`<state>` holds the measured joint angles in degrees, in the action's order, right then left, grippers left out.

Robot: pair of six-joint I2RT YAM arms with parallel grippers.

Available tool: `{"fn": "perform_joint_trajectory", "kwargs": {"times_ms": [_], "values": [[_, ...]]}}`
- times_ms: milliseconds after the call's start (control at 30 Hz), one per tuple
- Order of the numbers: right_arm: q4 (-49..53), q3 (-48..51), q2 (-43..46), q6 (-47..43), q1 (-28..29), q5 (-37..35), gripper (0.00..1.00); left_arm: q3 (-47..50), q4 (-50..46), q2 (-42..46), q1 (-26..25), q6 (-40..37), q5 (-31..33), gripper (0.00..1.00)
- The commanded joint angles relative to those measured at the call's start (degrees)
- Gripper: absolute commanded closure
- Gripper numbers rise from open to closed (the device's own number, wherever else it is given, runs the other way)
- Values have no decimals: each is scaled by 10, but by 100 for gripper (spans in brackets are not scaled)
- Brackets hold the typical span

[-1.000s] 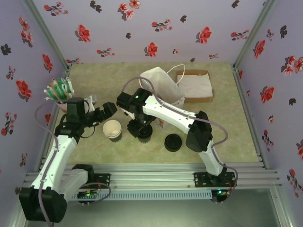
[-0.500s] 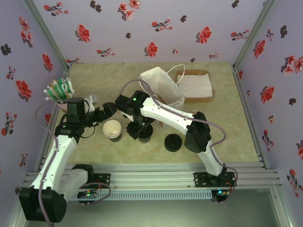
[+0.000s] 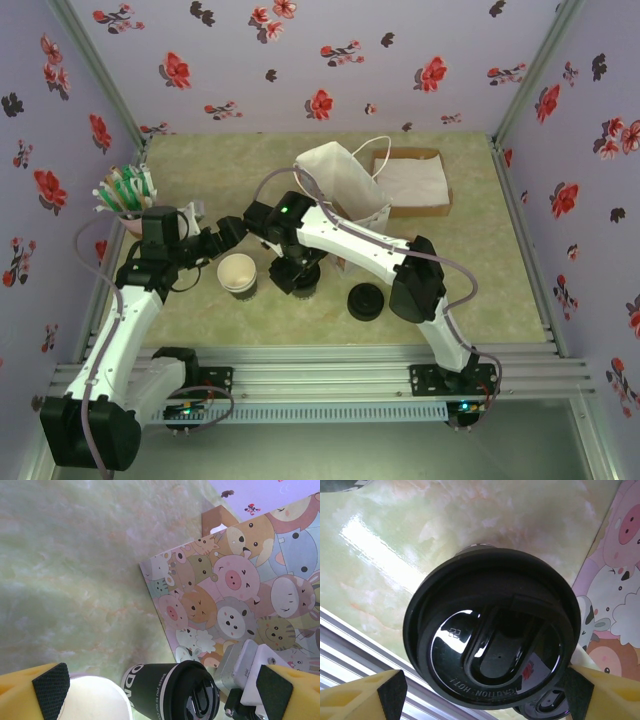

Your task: Pack the takeout coffee

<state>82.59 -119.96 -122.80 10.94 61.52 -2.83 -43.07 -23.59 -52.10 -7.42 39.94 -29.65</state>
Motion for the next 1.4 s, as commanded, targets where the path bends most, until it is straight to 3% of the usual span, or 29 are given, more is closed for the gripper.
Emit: {"fn": "perform_joint_trajectory", "kwargs": {"times_ms": [0, 400, 733, 1367], "values": [[19, -16, 9, 8, 0, -20, 15, -3, 12, 8, 6, 0, -8, 1], [-26, -15, 3, 34, -10, 5, 11, -3, 13, 8, 7, 1, -8, 1], [-31, -13, -9, 48, -13, -5, 16, -1, 13, 8, 7, 0, -8, 1], [-35, 2, -16, 53, -17, -3, 14, 3, 17, 8, 7, 1, -8, 1]]}}
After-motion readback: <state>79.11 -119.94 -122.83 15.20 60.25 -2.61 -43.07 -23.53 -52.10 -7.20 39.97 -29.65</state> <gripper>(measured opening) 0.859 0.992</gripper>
